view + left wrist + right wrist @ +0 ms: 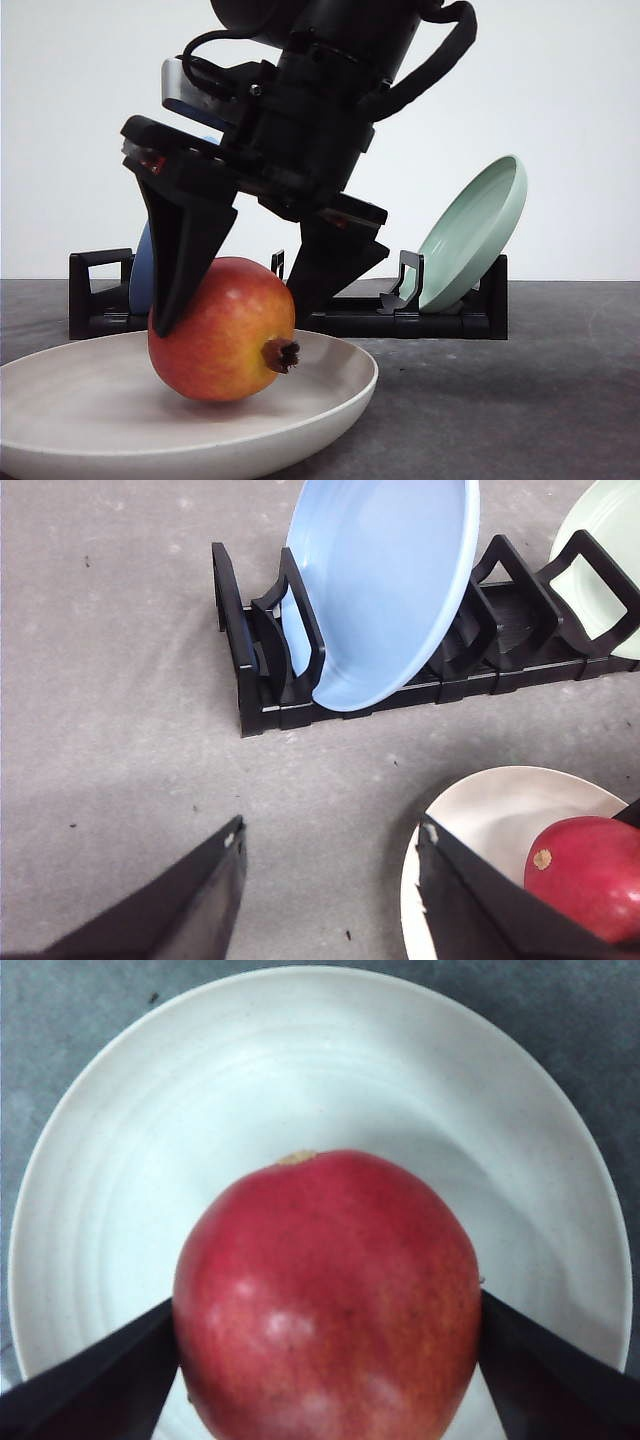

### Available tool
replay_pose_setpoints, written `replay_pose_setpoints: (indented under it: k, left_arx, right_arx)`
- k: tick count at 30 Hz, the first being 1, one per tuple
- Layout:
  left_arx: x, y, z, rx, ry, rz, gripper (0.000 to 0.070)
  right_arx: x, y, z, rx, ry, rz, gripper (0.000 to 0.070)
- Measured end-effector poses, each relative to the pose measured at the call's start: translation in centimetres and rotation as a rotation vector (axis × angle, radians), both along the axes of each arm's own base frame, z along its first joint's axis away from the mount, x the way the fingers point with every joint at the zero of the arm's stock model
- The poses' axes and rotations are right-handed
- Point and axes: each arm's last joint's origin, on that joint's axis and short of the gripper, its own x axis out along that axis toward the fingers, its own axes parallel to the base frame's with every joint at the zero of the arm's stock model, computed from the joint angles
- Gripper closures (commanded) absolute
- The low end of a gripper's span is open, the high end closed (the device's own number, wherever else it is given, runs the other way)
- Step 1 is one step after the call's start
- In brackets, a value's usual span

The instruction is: Place pomegranate in white plate

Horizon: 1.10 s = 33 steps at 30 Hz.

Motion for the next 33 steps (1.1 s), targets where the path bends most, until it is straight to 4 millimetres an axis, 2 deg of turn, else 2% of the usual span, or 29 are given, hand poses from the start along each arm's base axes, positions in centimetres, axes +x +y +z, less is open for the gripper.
replay_pose_setpoints:
  k: [3,7,11,15,22,25,28,33]
  left_arx:
    - [0.0,0.0,0.0,0.000,0.000,0.000,0.0387]
    - [0.0,0.0,0.0,0.000,0.000,0.000,0.0387]
    - [0.0,0.0,0.0,0.000,0.000,0.000,0.0387]
    - [0.0,0.0,0.0,0.000,0.000,0.000,0.0387]
    - [0.0,0.0,0.0,0.000,0.001,0.000,0.0387]
    - [0.0,0.0,0.0,0.000,0.001,0.000,0.0387]
    - [0.0,0.0,0.0,0.000,0.000,0.000,0.0387]
    - [0.0,0.0,0.0,0.000,0.001,0.000,0.0387]
  right_arx:
    - [0.0,0.1,-0.1,-0.005,0.002,0.003,0.0213]
    - [0.0,0.1,-0.3,-0.011,0.006,0.005,0.0147]
    - [0.0,0.1,-0.3,-0.012,0.006,0.005,0.0129]
    - [0.0,0.1,-0.3,-0.011,0.006,0.005,0.0032]
    - [-0.1,0.0,-0.1,-0.011,0.000,0.014,0.0028]
    - [-0.3,-0.4,0.9,-0.009,-0.037,0.018,0.0028]
    - [-0.5,-0.9,3.2,0.069,-0.106,0.027,0.0028]
    - [-1.0,-3.3,5.9,0.192,-0.202,0.000,0.0034]
